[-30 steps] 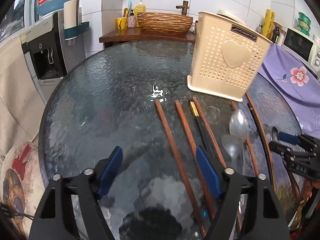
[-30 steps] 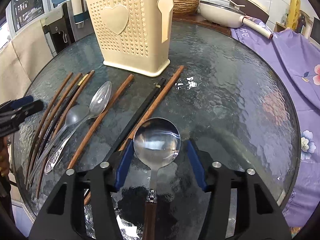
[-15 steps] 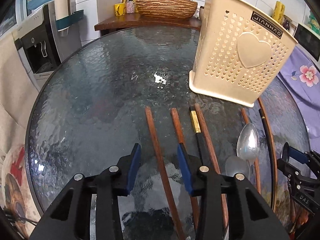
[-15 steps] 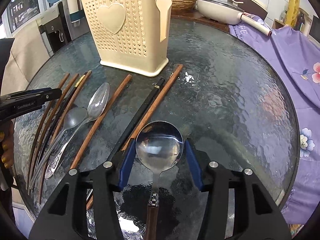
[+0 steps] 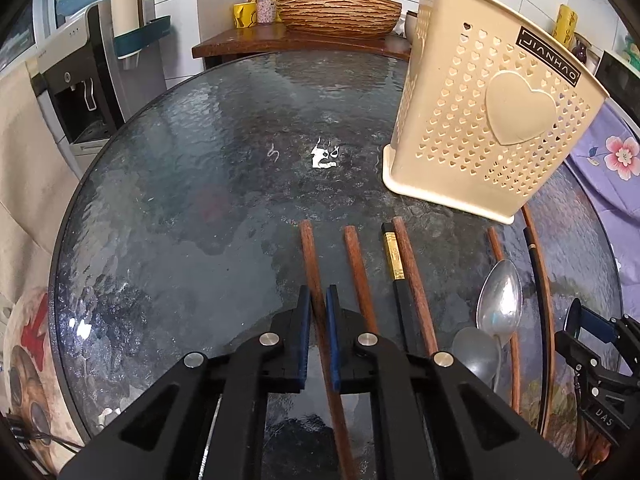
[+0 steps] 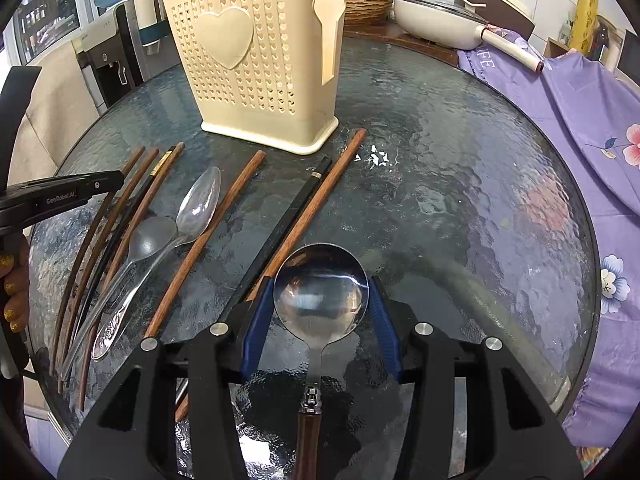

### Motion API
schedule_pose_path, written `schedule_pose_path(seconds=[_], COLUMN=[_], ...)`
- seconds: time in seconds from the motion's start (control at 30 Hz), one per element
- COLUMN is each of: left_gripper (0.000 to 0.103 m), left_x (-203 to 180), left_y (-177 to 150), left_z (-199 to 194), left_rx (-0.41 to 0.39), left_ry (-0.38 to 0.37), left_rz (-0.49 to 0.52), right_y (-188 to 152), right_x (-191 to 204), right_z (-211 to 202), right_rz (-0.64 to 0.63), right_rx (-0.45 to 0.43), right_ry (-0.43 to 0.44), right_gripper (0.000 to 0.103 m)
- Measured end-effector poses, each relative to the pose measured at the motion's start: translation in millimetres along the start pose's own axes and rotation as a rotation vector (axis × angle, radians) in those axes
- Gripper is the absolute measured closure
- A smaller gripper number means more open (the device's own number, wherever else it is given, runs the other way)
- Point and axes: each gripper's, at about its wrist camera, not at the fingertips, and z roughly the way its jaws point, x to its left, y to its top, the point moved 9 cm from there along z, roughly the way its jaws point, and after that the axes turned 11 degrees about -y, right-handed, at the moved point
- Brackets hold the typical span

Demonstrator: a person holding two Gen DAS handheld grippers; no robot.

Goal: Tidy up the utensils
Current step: 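Grasp the wooden-handled spoon with the right tool while the left tool grasps a brown chopstick, then lift the spoon with the right tool while the left tool lifts the chopstick toward the holder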

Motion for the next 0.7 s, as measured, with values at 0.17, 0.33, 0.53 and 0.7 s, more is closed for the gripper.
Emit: schedule_pose_path(seconds=[0.17,0.33,0.53,0.7], left_gripper=[0.096,0.096,0.096,0.096], left_x=[-3,-2,-7,-18], left_y=[1,2,8,22], left_z=[2,3,-10,-40], left_rx=[-0.001,-0.004,-0.048,-0.13], left_ry=[-0.001,-0.006,-0.031,-0.077], left_rz=[-0.003,-0.014,-0.012,0.005], right_y=[0,0,10,28], right_x=[0,-1,-6,-10], right_z=[0,0,-15,-46], right_rz=[-0.001,0.001,0.021,0.044], right_rx=[0.0,-0.002,-0.059,-0.156], right_ry=[-0.001,0.001,0.016,0.053], right_gripper=[0.055,0.055,0.055,0.055])
